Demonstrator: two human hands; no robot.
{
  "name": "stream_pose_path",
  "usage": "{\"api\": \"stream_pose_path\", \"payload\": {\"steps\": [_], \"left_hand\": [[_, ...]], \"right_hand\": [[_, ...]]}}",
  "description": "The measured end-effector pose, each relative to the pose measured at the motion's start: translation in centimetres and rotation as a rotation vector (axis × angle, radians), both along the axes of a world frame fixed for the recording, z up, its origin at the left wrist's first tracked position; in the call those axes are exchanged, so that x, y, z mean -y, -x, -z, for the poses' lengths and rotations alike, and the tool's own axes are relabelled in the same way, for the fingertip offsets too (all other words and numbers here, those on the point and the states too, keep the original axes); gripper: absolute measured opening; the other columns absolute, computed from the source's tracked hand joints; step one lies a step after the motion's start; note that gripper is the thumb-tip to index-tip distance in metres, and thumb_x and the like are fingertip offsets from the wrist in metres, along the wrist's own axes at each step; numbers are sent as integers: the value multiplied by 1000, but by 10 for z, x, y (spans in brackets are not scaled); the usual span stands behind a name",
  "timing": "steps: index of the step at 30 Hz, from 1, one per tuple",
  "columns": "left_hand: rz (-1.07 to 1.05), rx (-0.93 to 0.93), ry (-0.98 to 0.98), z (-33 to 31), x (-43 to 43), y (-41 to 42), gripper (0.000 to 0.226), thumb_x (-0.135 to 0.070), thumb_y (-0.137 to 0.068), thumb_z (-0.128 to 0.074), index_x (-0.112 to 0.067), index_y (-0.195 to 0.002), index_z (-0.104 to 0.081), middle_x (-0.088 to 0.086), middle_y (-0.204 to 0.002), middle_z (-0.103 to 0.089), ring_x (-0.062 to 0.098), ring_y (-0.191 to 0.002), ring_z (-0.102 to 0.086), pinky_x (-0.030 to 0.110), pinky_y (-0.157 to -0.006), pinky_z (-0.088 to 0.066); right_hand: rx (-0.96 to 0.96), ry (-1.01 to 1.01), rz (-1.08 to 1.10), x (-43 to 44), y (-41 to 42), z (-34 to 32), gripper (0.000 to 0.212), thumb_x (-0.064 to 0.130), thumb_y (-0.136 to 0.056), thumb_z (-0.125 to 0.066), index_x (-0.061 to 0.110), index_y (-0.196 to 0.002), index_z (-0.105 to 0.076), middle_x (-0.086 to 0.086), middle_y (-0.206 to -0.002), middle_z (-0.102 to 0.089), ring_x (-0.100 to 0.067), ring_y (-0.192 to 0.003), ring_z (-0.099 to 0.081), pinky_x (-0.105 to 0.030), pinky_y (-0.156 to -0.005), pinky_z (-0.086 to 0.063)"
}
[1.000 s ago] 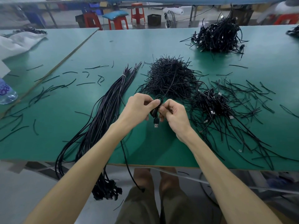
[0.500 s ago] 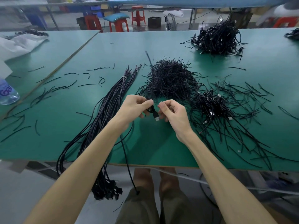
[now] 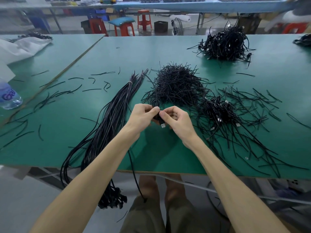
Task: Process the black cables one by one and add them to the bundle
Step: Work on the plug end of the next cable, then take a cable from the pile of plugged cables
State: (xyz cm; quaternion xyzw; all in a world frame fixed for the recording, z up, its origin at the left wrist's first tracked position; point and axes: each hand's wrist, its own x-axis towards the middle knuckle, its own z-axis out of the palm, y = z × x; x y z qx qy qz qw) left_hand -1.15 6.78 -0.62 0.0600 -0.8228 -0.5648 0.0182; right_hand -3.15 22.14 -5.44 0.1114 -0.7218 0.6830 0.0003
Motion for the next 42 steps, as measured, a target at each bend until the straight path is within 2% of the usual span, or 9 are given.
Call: {"api": "stream_pose_path", "payload": {"steps": [6,13,18,21,24,28,30,34,42], "left_hand": [[0,-4,23,-3,4,-4,19,-20,-97,-69,-4,-94,-77,11,-88,-77,10,-72,-66,14,-53,-44],[79,-22,86,-6,25,-13,11,-23,-93,-75,-14,-98,-78,3,-86,-79,16,-78,-77,29,-66,-55],[-109,-107,559,-9,54,0,15,-19,-101,-60,-10,-109,-69,4,-103,-71,20,-83,-67,37,-79,-55],[-202,-10,932,-8,67,3,25,-22,-104,-53,-1,-118,-57,17,-119,-56,33,-100,-59,44,-81,-48],[-183,169,1058,-3,70,4,31,-16,-105,-51,5,-126,-46,25,-127,-50,42,-109,-59,48,-82,-47],[-128,187,1105,0,72,2,8,-5,-101,-55,1,-106,-54,25,-117,-60,41,-100,-61,48,-80,-49],[-113,180,1106,-4,75,4,26,-12,-101,-60,-8,-80,-45,19,-104,-64,38,-90,-60,43,-73,-47],[-92,249,1094,-10,74,1,43,-36,-100,-64,-13,-74,-38,6,-78,-50,33,-84,-58,38,-72,-44],[-106,236,926,-12,72,-1,36,-17,-95,-55,-14,-68,-32,2,-65,-39,22,-58,-36,29,-55,-29]], "right_hand": [[-21,-127,-30,3,-3,-2,22,30,-91,-77,10,-98,-70,-6,-91,-77,-21,-85,-73,-30,-76,-59],[-71,-232,35,5,-13,-9,13,22,-88,-80,18,-94,-68,1,-85,-71,-11,-76,-67,-30,-69,-60],[-143,-342,273,-24,-11,-35,14,24,-90,-76,17,-98,-67,6,-81,-67,1,-66,-62,-10,-62,-48],[-156,-450,372,-60,-4,-54,19,22,-95,-70,13,-109,-61,5,-82,-65,-9,-75,-65,-22,-71,-49],[-95,-540,423,-93,1,-57,25,25,-97,-68,11,-115,-56,0,-88,-64,-18,-83,-65,-32,-78,-47],[-17,-560,482,-112,0,-49,28,27,-98,-68,9,-115,-56,-3,-89,-63,-15,-81,-60,-27,-67,-40],[-20,-560,487,-113,-3,-49,25,25,-98,-67,9,-114,-56,-3,-87,-63,-10,-77,-59,-21,-60,-38],[-40,-549,525,-117,-6,-57,19,24,-100,-63,11,-112,-55,-4,-89,-65,-10,-78,-61,-19,-60,-38],[-21,-525,545,-137,-17,-60,21,20,-101,-60,6,-116,-58,-11,-108,-64,-27,-99,-65,-42,-93,-53]]}}
